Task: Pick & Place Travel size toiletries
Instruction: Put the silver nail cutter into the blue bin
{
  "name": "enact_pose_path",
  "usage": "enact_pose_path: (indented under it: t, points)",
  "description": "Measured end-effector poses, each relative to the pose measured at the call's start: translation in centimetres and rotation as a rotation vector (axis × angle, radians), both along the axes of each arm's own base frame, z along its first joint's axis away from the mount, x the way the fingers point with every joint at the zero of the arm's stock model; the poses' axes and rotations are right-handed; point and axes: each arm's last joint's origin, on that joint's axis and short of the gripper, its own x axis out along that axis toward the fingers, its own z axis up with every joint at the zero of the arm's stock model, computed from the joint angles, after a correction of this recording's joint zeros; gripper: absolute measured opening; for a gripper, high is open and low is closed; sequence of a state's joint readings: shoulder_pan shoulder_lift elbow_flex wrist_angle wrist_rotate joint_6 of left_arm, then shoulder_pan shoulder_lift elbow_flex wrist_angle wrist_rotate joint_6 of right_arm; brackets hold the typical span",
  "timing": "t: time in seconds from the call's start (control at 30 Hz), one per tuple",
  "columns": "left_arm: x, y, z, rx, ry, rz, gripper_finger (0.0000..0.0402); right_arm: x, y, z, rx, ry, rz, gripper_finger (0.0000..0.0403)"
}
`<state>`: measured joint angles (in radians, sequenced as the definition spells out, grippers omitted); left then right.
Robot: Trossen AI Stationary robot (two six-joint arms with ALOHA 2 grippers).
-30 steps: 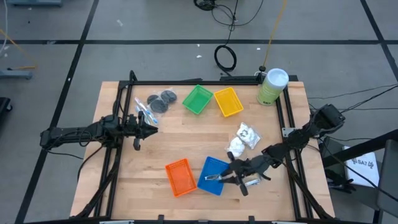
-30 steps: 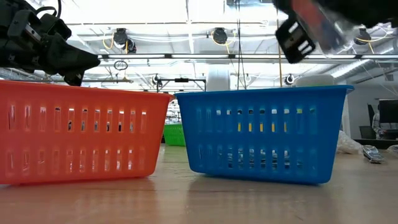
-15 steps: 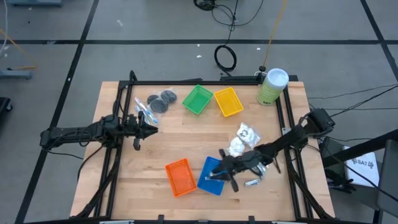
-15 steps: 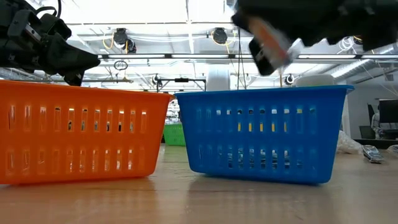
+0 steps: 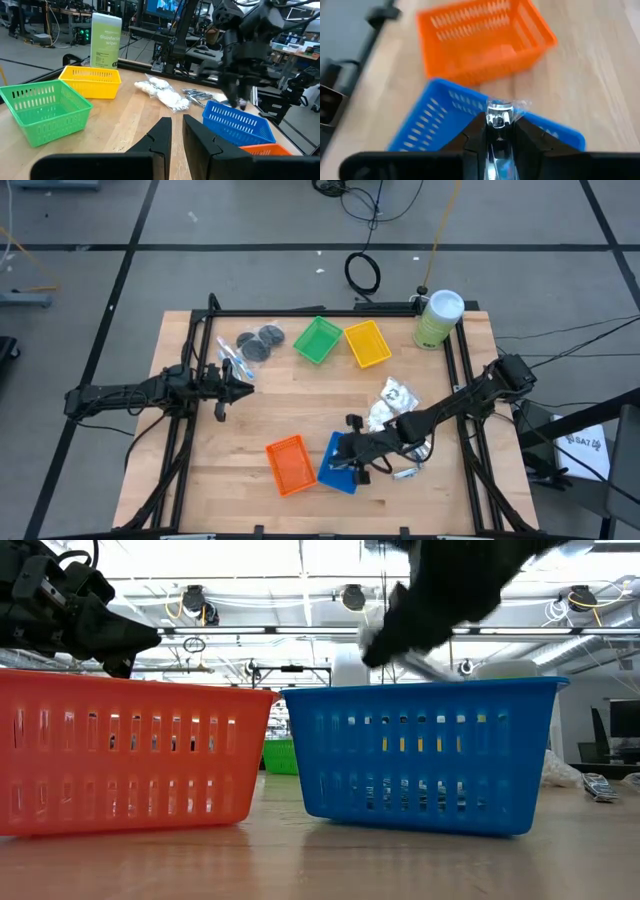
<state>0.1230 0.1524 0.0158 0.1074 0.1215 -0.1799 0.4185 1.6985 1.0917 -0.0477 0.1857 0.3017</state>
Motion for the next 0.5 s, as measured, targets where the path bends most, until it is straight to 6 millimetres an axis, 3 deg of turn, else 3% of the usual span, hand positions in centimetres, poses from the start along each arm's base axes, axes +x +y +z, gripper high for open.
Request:
enact_pose_path:
  t: [0.5]
  points:
    - [0.0,0.0,0.0,0.000,0.000,0.000,0.0044,-0.7,-0.3,-1.4,0.028,-0.004,-0.013,0.0065]
